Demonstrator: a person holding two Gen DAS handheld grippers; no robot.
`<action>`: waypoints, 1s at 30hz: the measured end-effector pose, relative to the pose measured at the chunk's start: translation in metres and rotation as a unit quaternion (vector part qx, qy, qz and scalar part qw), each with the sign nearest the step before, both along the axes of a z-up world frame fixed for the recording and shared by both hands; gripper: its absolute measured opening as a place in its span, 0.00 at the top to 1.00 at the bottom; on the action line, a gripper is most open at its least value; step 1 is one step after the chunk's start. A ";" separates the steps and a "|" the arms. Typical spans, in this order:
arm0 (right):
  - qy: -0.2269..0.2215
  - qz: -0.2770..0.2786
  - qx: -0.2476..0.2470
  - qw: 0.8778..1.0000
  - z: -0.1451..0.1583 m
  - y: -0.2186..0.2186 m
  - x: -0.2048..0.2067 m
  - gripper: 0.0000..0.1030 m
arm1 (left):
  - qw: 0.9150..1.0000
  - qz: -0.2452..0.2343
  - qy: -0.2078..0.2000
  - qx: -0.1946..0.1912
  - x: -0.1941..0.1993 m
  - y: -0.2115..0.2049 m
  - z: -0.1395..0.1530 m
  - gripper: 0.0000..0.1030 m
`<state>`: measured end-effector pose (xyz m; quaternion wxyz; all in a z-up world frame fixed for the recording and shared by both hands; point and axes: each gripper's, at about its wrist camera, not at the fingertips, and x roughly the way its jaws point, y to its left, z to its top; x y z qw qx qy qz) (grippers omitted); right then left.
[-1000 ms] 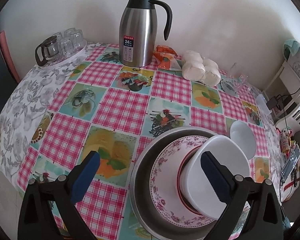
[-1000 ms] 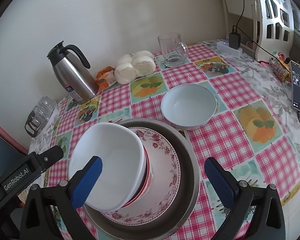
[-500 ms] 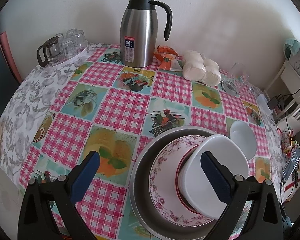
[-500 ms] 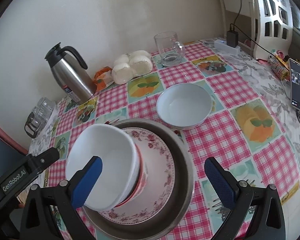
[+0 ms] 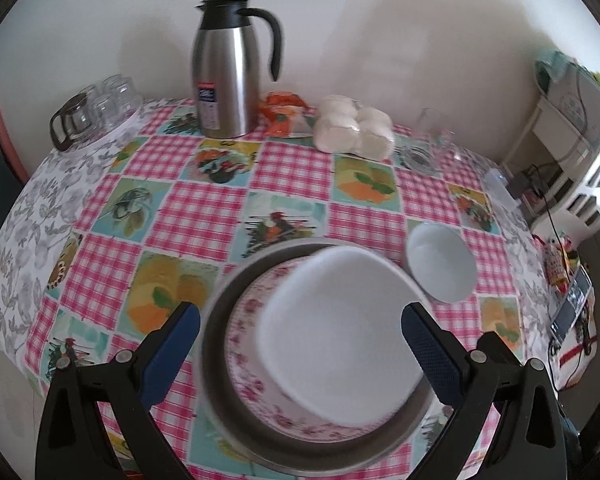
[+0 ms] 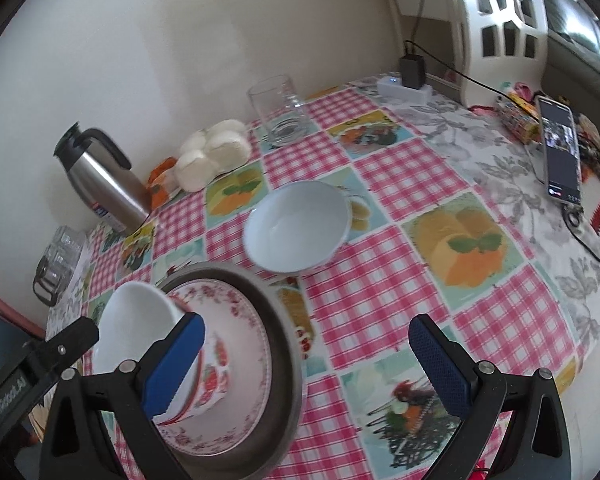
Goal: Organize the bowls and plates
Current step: 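Move the open right tool away from the basin to the pale blue bowl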
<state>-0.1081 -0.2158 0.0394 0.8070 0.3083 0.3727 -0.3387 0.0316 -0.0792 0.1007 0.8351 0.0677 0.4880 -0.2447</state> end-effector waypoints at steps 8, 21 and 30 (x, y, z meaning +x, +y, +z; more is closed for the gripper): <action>0.001 -0.041 0.012 0.999 -0.006 -0.032 -0.031 0.00 | 0.999 -0.044 -0.023 0.006 -0.027 -0.042 0.011 0.02; -0.002 -0.088 0.037 0.995 -0.022 -0.068 -0.066 0.00 | 0.995 -0.093 -0.031 -0.009 -0.042 -0.104 0.008 0.02; -0.018 -0.090 0.038 0.995 -0.030 -0.079 -0.063 0.00 | 0.996 -0.088 -0.030 -0.012 -0.026 -0.123 -0.005 0.02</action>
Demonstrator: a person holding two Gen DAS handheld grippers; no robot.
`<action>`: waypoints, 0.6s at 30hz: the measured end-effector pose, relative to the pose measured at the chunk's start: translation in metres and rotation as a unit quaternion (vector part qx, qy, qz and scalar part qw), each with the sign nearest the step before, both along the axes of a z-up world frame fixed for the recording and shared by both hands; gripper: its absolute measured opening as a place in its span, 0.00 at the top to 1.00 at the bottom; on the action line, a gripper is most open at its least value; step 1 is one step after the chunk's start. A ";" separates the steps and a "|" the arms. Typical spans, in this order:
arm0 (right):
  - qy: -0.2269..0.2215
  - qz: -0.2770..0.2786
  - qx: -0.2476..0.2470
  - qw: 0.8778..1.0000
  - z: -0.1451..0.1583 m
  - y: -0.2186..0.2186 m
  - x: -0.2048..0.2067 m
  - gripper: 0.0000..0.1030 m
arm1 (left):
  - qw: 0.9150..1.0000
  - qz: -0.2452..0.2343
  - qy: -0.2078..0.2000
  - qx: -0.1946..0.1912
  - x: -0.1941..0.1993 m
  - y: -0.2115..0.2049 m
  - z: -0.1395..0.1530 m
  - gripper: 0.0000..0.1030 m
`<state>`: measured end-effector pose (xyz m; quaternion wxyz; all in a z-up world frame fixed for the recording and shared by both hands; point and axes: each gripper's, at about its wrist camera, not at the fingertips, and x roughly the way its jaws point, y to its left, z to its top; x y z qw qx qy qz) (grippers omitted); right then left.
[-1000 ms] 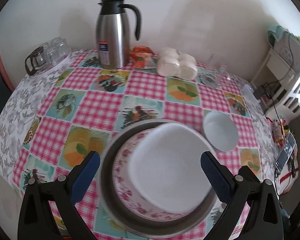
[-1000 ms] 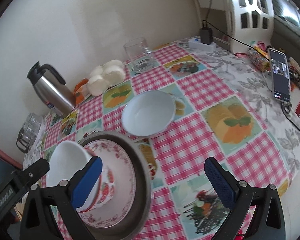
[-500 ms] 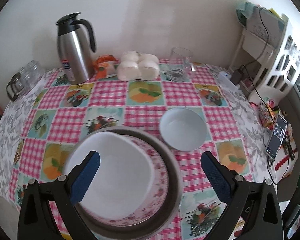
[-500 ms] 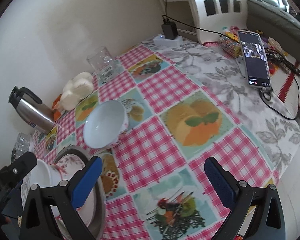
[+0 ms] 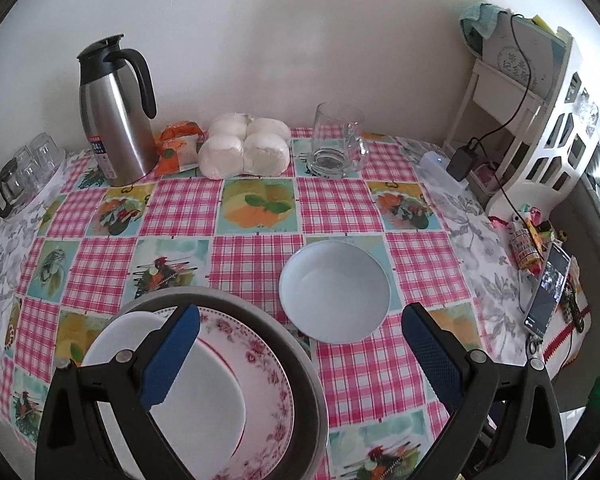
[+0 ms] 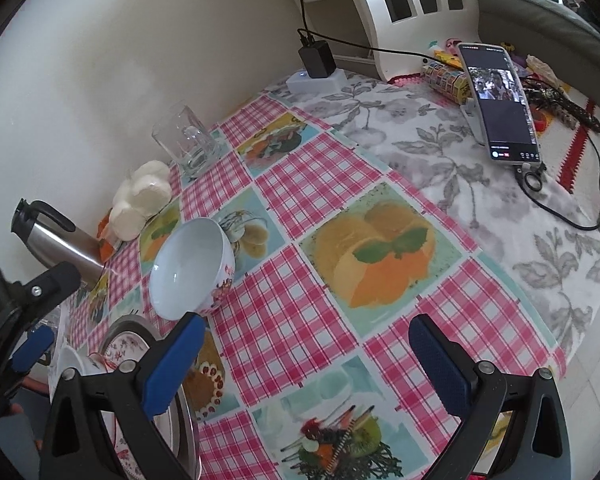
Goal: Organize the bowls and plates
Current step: 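Move the open right tool away from the basin to the pale blue bowl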
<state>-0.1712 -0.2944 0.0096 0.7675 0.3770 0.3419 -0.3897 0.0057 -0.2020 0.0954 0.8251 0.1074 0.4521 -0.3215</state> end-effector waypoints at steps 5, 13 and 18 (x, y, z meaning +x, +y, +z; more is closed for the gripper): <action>0.020 0.005 -0.004 1.000 -0.006 -0.006 0.006 0.00 | 1.000 -0.002 0.011 0.005 0.005 -0.009 -0.010 0.02; 0.015 0.003 0.004 1.000 -0.013 -0.020 0.017 0.00 | 0.999 -0.006 0.027 -0.016 0.012 -0.026 -0.019 0.02; 0.006 0.007 -0.001 1.000 -0.017 -0.027 0.028 0.00 | 0.999 -0.014 0.028 -0.019 0.016 -0.038 -0.025 0.02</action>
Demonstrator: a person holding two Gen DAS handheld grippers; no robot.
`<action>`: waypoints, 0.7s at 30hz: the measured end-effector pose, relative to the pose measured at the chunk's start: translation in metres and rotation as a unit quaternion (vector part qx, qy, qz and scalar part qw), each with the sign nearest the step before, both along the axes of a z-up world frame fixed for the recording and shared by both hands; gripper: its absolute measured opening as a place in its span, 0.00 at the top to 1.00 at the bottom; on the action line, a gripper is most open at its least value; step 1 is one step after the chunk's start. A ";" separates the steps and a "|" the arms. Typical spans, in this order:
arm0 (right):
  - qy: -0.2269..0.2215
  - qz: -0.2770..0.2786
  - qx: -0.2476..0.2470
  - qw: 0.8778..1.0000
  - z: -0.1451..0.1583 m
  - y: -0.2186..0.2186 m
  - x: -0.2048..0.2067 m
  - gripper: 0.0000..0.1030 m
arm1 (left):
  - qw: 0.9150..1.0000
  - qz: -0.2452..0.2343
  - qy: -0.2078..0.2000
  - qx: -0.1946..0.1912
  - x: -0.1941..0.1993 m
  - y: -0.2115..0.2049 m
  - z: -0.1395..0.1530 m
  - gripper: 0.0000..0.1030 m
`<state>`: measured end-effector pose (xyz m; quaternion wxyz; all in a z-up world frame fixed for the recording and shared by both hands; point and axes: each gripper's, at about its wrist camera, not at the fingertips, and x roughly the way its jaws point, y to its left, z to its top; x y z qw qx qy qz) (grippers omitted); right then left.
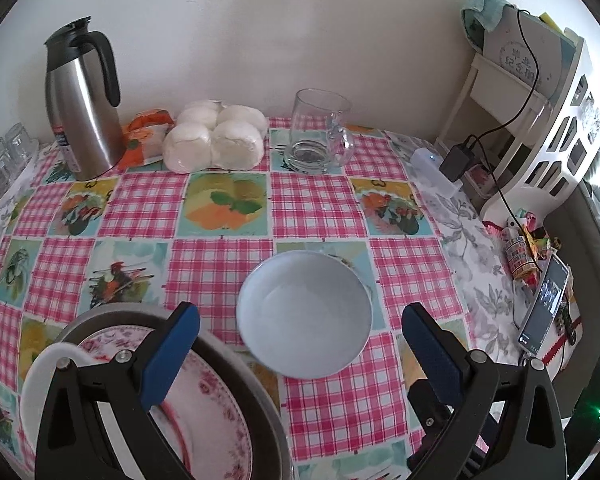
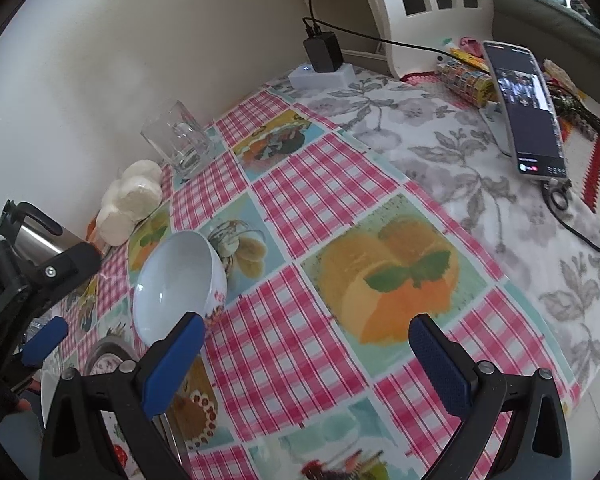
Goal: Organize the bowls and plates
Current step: 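Move the open right tool away from the basin to the pale blue bowl, then grasp the pale blue bowl rim with the right tool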
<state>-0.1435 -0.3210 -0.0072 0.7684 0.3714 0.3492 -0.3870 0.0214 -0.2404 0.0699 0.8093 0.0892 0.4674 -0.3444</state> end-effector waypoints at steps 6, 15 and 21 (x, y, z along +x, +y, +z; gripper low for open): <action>0.005 0.008 0.014 1.000 -0.012 -0.008 0.013 0.00 | 1.000 0.001 0.005 0.003 0.009 -0.009 -0.011 0.02; 0.019 0.020 0.019 0.999 -0.026 -0.014 0.036 0.00 | 1.000 0.007 0.022 0.014 0.021 -0.015 -0.026 0.02; 0.034 0.020 0.015 0.999 -0.033 -0.021 0.051 0.00 | 0.999 0.017 0.018 0.028 0.026 -0.017 -0.034 0.02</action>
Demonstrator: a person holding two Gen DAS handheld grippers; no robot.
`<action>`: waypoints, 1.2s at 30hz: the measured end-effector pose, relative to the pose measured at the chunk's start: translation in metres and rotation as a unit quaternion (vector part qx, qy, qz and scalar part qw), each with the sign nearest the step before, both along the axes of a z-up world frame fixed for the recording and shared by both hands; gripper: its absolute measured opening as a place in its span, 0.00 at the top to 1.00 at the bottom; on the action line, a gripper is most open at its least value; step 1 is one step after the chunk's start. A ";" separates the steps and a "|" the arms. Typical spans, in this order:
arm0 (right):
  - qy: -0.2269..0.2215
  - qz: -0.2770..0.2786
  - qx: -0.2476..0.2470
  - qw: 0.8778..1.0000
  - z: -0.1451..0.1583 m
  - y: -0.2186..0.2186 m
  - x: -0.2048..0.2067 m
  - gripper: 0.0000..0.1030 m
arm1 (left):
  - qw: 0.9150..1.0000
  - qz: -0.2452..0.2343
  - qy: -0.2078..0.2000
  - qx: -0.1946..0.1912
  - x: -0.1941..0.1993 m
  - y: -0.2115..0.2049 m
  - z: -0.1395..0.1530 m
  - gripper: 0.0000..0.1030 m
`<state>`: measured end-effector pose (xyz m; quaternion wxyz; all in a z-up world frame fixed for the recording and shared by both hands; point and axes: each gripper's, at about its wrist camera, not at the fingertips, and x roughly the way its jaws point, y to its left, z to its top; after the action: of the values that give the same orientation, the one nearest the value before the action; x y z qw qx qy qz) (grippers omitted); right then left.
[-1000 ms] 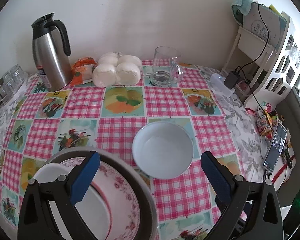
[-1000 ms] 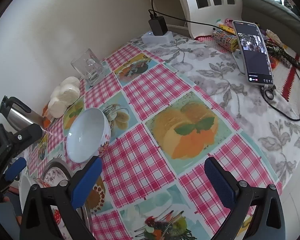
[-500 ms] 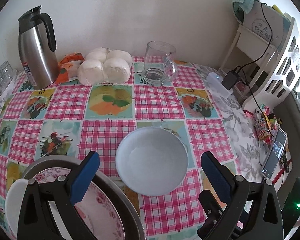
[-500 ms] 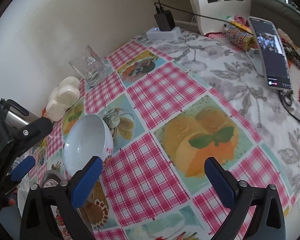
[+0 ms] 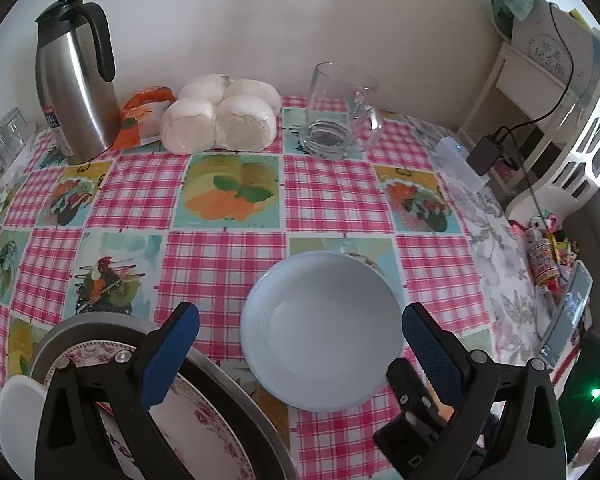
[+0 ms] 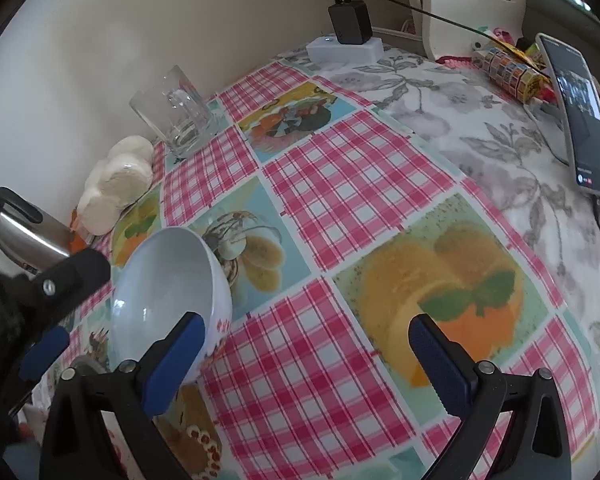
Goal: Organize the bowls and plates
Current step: 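Grasp the pale blue bowl rim with the right tool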
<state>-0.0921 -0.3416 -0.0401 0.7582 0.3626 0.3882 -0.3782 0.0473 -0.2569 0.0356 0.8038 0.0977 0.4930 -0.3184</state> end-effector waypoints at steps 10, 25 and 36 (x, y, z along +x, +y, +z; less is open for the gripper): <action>0.019 0.013 -0.005 1.000 -0.012 -0.005 0.017 0.00 | 1.000 0.003 -0.001 0.005 0.005 -0.002 -0.008 0.02; -0.009 0.035 0.003 0.999 -0.014 0.002 0.027 0.34 | 1.000 0.003 0.000 0.003 0.006 -0.001 -0.007 0.02; -0.053 0.063 0.018 0.996 -0.009 0.008 0.032 0.81 | 1.000 -0.001 0.002 0.003 0.006 -0.002 -0.008 0.02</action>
<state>-0.0598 -0.3334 -0.0495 0.7936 0.3704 0.3759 -0.3028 0.0535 -0.2589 0.0278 0.8024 0.1000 0.4952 -0.3175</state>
